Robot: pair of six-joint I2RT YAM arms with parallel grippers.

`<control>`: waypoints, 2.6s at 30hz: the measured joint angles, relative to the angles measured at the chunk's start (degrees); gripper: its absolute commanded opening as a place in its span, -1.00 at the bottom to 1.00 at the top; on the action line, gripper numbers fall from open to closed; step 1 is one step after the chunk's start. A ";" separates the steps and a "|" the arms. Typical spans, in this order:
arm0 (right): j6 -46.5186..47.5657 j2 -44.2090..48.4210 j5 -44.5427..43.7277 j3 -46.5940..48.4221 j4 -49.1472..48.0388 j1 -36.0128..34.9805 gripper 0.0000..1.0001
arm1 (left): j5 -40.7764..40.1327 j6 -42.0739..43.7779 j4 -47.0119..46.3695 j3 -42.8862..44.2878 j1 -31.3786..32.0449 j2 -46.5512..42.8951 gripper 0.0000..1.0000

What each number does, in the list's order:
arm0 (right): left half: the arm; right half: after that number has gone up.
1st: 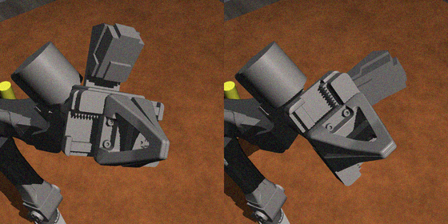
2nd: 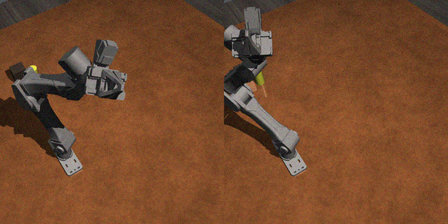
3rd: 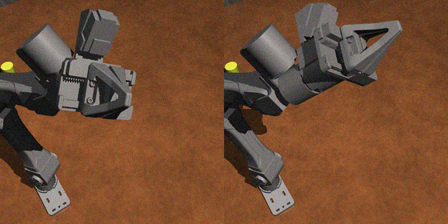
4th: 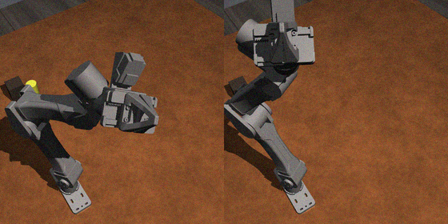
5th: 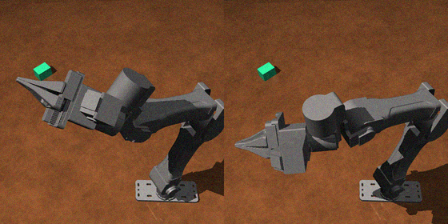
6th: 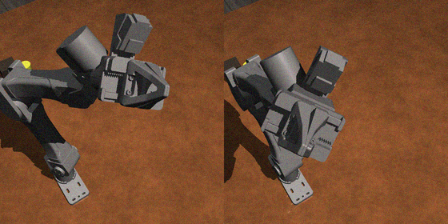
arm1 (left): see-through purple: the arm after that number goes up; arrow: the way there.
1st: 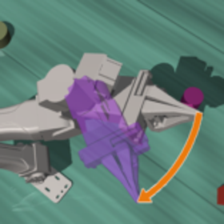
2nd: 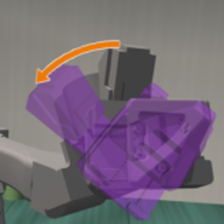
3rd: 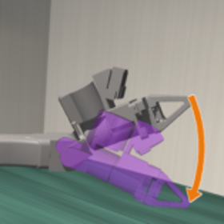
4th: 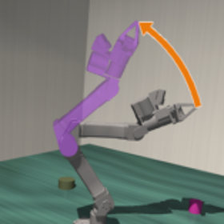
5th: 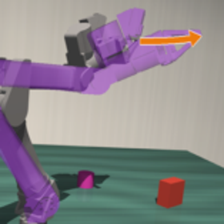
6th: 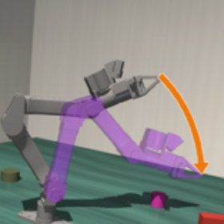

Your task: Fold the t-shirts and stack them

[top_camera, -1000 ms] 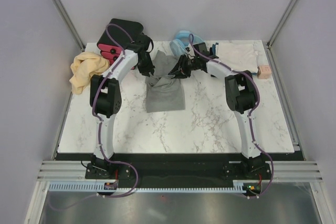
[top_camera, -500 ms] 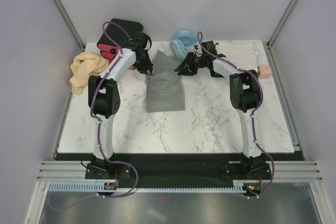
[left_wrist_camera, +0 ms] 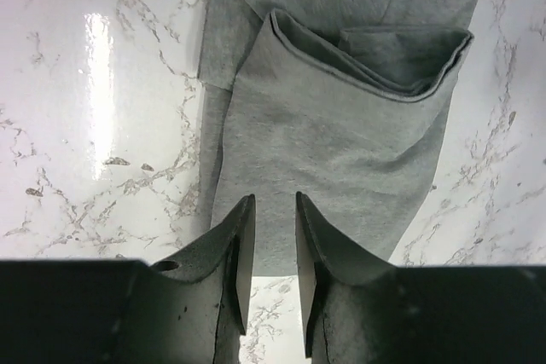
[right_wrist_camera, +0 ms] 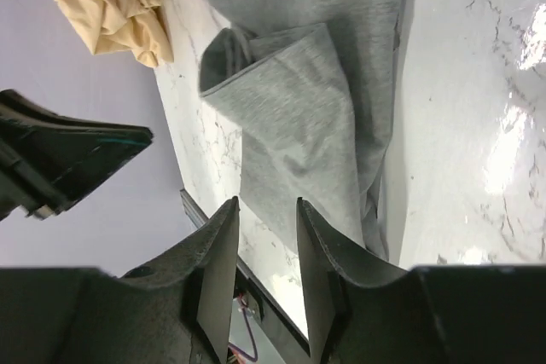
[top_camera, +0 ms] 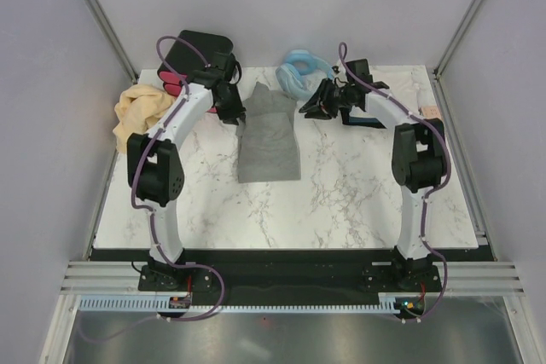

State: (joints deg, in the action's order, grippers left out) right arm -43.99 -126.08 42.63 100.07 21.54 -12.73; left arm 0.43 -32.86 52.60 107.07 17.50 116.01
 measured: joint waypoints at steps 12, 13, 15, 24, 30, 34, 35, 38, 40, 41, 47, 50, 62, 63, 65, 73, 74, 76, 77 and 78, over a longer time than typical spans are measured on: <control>9.29 9.75 -3.52 -6.49 5.53 -8.63 -0.30 | 4.24 1.01 -2.89 -11.26 6.34 -2.05 -0.46; 10.27 9.35 -4.35 -7.23 6.82 -9.94 -0.31 | 4.24 1.01 -3.41 -11.87 6.80 -2.03 -0.47; 12.35 8.20 -6.21 -8.24 9.14 -12.02 -0.32 | 4.37 1.01 -3.98 -12.94 7.41 -1.66 -0.52; 18.25 3.52 -14.10 -13.55 13.68 -15.54 -0.45 | 3.91 1.01 -6.62 -18.97 8.24 -0.48 -0.88; 19.98 3.48 -16.17 -12.85 14.93 -16.79 -0.57 | 3.89 0.96 -7.50 -22.93 10.10 0.44 -0.96; 20.81 3.50 -18.16 -12.39 16.22 -17.88 -0.67 | 3.82 0.87 -8.15 -24.13 11.23 0.13 -0.96; 20.90 3.63 -18.62 -12.41 16.55 -18.16 -0.69 | 3.72 0.76 -8.55 -24.74 11.47 -0.26 -0.96; 21.18 4.31 -20.00 -13.00 17.27 -18.99 -0.70 | 3.65 0.31 -9.57 -26.91 12.20 -1.70 -0.96; 21.38 5.60 -21.03 -14.62 17.70 -19.69 -0.70 | 3.74 -0.22 -10.23 -29.03 12.81 -3.13 -0.96; 21.42 6.45 -21.42 -15.69 17.99 -19.98 -0.70 | 3.85 -0.55 -10.47 -30.29 13.20 -3.89 -0.96; 21.22 11.54 -23.32 -22.56 20.55 -21.81 -0.69 | 4.68 -2.67 -11.08 -37.00 16.26 -8.50 -0.96; 20.76 14.34 -24.83 -25.70 23.43 -22.99 -0.68 | 4.72 -4.04 -11.21 -40.76 17.46 -11.32 -0.96; 18.14 22.14 -26.23 -30.97 27.61 -25.57 -0.25 | 4.61 -5.75 -8.24 -45.99 19.93 -16.09 -0.57; 18.01 22.58 -26.23 -31.06 27.61 -25.62 -0.21 | 4.52 -5.77 -7.80 -45.99 20.13 -16.63 -0.50; 17.86 24.09 -26.23 -31.10 27.45 -25.64 0.04 | 4.31 -6.05 -6.93 -45.94 20.26 -18.62 -0.17; 18.03 30.60 -25.29 -32.70 23.61 -25.42 -0.17 | 1.11 -6.34 -3.13 -38.77 20.06 -29.00 -0.17; 18.32 30.62 -25.35 -32.70 22.93 -25.38 -0.24 | 0.35 -6.34 -2.99 -38.32 19.91 -29.64 -0.24; 19.06 30.18 -25.83 -31.91 22.12 -25.24 -0.51 | -1.49 -6.36 -2.60 -38.25 19.45 -30.32 -0.56; 19.80 29.38 -26.03 -30.58 21.97 -25.09 -0.54 | -2.19 -6.49 -2.32 -38.29 19.10 -30.32 -0.67; 20.37 28.02 -26.23 -28.46 21.97 -24.94 -0.57 | -2.84 -6.56 -2.29 -38.47 18.67 -30.27 -0.93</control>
State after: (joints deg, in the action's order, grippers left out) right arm -23.62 -98.06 16.40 71.61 43.51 -37.67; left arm -2.42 -39.42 50.30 68.60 36.16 85.73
